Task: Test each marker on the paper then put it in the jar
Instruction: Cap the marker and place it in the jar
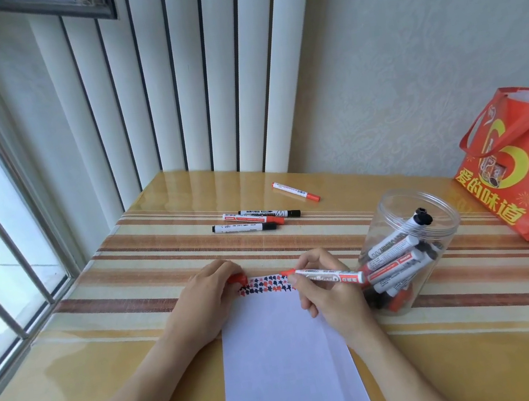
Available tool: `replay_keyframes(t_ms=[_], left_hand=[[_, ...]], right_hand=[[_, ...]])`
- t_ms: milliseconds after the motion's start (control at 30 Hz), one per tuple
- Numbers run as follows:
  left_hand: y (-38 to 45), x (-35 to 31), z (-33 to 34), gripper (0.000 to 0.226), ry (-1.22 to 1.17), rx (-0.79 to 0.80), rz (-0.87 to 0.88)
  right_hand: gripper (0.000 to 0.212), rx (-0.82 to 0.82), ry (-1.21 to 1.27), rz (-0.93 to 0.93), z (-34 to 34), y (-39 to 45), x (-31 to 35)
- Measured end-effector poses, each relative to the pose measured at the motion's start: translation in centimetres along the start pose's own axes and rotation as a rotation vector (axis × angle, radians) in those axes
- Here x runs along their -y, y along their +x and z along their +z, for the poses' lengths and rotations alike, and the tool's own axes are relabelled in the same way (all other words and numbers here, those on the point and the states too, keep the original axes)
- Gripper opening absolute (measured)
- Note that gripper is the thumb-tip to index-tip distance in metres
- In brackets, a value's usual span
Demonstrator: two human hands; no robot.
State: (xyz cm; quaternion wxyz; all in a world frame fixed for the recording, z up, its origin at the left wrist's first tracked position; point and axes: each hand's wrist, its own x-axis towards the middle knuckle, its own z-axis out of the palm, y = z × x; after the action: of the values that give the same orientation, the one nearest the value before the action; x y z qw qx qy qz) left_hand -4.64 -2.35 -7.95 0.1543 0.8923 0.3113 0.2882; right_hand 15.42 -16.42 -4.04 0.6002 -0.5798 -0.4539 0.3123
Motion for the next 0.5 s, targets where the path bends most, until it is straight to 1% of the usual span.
replay_keyframes(t_ms=[67,133,167,233,300,500], left_hand=[[0.0,-0.2,-0.4,0.015,-0.029,-0.068,0.020],[0.0,-0.4,-0.8,0.016,-0.070,-0.098,0.060],[0.0,-0.5,-0.9,0.018,-0.086,-0.094,0.074],[0.1,-0.6,-1.0,0.019,-0.103,-0.069,0.104],[0.1,-0.7,-1.0,0.011,-0.105,-0.046,0.148],[0.0,-1.3,-1.5,0.012,-0.138,0.020,0.229]], right_hand=[[0.008,0.059,0.024,0.004,0.3,-0.3,0.1],[0.010,0.092,0.042,0.003,0.7,-0.6,0.1],[0.013,0.099,0.045,0.005,0.8,-0.6,0.1],[0.012,0.091,0.051,0.013,1.2,-0.6,-0.1],[0.014,0.085,0.056,0.014,1.4,-0.5,-0.3],[0.014,0.095,-0.112,-0.096,2.2,-0.3,-0.3]])
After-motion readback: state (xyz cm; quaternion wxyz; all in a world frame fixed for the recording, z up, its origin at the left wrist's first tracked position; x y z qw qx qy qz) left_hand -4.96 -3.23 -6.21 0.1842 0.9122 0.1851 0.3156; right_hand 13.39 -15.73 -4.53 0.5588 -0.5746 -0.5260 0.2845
